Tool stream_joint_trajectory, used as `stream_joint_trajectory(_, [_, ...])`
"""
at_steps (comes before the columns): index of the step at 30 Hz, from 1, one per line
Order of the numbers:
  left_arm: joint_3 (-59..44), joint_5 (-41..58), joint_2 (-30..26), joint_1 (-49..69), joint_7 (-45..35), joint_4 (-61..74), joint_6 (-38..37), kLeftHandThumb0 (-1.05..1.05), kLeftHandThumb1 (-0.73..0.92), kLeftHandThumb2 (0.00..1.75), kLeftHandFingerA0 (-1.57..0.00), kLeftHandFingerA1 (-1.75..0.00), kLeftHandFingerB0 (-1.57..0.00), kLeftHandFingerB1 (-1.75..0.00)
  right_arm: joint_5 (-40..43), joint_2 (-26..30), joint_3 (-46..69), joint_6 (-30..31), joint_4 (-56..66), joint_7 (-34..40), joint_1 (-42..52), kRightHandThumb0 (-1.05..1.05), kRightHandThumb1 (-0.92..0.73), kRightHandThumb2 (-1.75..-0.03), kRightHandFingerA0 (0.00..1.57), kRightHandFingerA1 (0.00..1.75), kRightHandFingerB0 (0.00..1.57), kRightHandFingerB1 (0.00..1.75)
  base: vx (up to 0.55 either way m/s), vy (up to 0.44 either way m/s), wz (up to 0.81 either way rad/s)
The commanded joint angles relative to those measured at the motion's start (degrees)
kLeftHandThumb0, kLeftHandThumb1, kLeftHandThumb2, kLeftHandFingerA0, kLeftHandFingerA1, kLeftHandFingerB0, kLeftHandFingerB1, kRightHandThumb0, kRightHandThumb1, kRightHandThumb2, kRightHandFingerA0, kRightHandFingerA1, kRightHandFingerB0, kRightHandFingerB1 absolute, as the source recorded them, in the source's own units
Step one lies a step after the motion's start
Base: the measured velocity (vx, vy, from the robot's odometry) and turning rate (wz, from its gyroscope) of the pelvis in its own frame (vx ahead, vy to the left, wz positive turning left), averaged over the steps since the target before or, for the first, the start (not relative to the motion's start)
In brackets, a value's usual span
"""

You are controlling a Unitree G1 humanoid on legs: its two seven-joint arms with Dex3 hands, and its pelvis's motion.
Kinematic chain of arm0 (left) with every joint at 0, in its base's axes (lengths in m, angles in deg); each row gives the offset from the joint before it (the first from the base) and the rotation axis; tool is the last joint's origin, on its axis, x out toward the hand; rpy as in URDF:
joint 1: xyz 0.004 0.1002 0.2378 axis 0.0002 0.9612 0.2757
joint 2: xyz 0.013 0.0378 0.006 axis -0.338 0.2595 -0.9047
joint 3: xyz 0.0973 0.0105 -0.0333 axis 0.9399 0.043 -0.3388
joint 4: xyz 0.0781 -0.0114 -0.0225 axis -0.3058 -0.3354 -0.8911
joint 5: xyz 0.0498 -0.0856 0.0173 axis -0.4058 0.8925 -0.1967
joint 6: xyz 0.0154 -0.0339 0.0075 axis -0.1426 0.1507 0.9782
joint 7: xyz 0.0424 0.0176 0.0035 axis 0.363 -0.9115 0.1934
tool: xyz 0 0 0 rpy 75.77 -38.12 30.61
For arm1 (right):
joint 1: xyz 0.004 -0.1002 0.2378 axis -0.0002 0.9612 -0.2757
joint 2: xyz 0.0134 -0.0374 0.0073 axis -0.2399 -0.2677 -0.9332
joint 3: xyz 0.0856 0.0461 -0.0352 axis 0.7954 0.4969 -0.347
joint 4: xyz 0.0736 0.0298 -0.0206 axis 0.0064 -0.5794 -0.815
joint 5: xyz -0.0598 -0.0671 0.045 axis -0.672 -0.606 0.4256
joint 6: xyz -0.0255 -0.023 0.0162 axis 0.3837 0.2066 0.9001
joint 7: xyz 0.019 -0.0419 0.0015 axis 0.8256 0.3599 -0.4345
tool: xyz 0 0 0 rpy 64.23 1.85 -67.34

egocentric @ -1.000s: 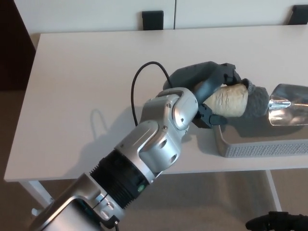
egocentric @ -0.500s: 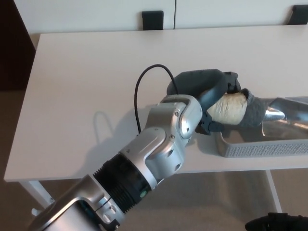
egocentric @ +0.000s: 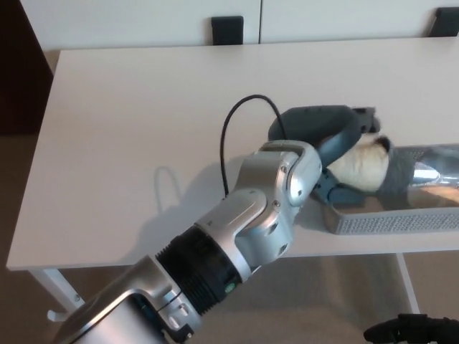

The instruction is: The robot walks towards a desk on which a shovel is kept on the left hand side and a container is kept on the right hand side. The robot picks up the shovel using its left hand and places it in the container.

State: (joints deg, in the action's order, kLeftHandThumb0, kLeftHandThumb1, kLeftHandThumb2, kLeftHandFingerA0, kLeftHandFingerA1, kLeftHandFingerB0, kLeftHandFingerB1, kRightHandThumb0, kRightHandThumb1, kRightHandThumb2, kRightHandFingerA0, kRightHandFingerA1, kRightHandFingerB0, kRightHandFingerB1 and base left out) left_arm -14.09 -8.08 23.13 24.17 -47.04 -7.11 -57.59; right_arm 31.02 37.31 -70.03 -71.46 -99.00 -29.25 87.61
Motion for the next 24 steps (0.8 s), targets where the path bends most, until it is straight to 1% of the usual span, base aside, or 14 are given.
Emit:
stream_joint_trajectory(1, [1.6,1.8,2.0,-2.3,-8.5,1.4,0.4,-0.99,0.64,1.03,0.00,0.00,0.00,-0.04,-0.8,1.3,-0.2,1.4,1.4,-0.2,0.0,-0.23,-0.57,-0.56,0.74,0.58,0.61,0.51,0.00,0.000,0.00])
stream_joint_trajectory(5, [1.9,1.9,3.2,-2.9,-8.2,1.6,-1.7,-1.03,0.67,1.07,0.00,0.00,0.00,-0.01,-1.5,1.5,-0.6,1.8,2.0,0.3,-0.3,-0.24,-0.56,-0.56,0.76,0.58,0.62,0.51,0.00,0.000,0.00])
stream_joint_trajectory(7, [2.3,1.7,3.8,-3.2,-8.8,2.7,-0.9,-1.03,0.66,1.09,0.00,0.00,0.00,-0.02,-1.6,1.6,-0.8,2.3,2.9,0.2,0.0,-0.24,-0.56,-0.56,0.76,0.58,0.62,0.51,0.00,0.000,0.00])
stream_joint_trajectory(10, [3.1,1.0,2.2,-3.1,-10.2,7.1,-1.5,-1.04,0.67,1.10,0.00,0.00,0.00,0.00,-2.4,1.9,-1.2,2.8,3.1,0.5,0.2,-0.23,-0.57,-0.56,0.76,0.57,0.62,0.51,0.00,0.000,0.00])
stream_joint_trajectory(12, [2.9,0.5,0.6,-3.2,-10.8,10.0,-1.8,-1.03,0.68,1.10,0.00,-0.01,0.00,0.00,-2.5,2.2,-1.4,3.0,3.5,0.3,0.2,-0.26,-0.58,-0.55,0.75,0.56,0.61,0.50,0.00,0.000,0.00])
stream_joint_trajectory(16, [-1.9,0.7,-3.3,-3.5,-13.4,23.3,0.6,-1.02,0.68,1.09,0.00,0.00,0.00,-0.02,-2.6,2.6,-1.8,2.5,3.5,-0.2,0.3,-0.27,-0.58,-0.55,0.74,0.56,0.61,0.50,0.00,0.000,0.00])
stream_joint_trajectory(18, [-6.4,2.2,-5.0,-3.4,-13.7,30.6,-0.2,-1.02,0.69,1.07,0.00,0.00,0.00,-0.02,-2.4,2.5,-1.8,2.6,2.9,-0.3,-0.1,-0.25,-0.57,-0.55,0.74,0.57,0.61,0.50,0.00,0.000,0.00])
stream_joint_trajectory(19, [-7.5,2.7,-5.6,-3.5,-13.6,32.1,-1.0,-1.02,0.69,1.07,0.00,0.00,0.00,-0.02,-2.3,2.5,-1.7,2.4,2.5,-0.4,-0.4,-0.25,-0.57,-0.55,0.74,0.57,0.61,0.50,0.00,0.000,0.00])
stream_joint_trajectory(20, [-10.2,2.9,-7.7,-3.9,-15.1,38.1,-1.0,-1.01,0.70,1.09,0.00,0.00,0.00,-0.02,-2.4,2.5,-1.8,2.5,2.2,-0.4,-0.7,-0.26,-0.57,-0.55,0.74,0.57,0.61,0.50,0.00,0.000,0.00])
stream_joint_trajectory(21, [-11.2,2.9,-8.7,-3.7,-15.8,41.0,-0.9,-1.01,0.70,1.09,0.00,0.00,0.00,-0.02,-2.5,2.5,-2.0,2.4,2.1,-0.4,-0.5,-0.26,-0.57,-0.55,0.74,0.57,0.61,0.50,0.00,0.000,0.00])
stream_joint_trajectory(22, [-12.2,3.5,-9.2,-3.1,-16.7,43.7,-0.3,-0.99,0.68,1.07,0.00,-0.01,0.00,-0.04,-2.6,2.5,-2.0,2.5,2.1,-0.3,-0.4,-0.26,-0.57,-0.54,0.75,0.57,0.61,0.50,0.00,0.000,0.00])
stream_joint_trajectory(23, [-14.6,4.7,-10.3,-1.8,-18.4,49.5,0.8,-0.91,0.64,1.04,0.00,-0.09,0.00,-0.10,-2.5,2.6,-2.0,2.7,2.0,-0.3,-0.1,-0.24,-0.56,-0.55,0.75,0.58,0.61,0.51,0.00,0.000,0.00])
stream_joint_trajectory(24, [-16.2,5.6,-11.2,-0.6,-19.6,53.7,1.3,-0.91,0.63,1.04,0.00,-0.08,0.00,-0.10,-2.4,2.6,-1.9,2.5,1.9,-0.4,0.0,-0.24,-0.56,-0.55,0.75,0.58,0.61,0.51,0.00,0.000,0.00])
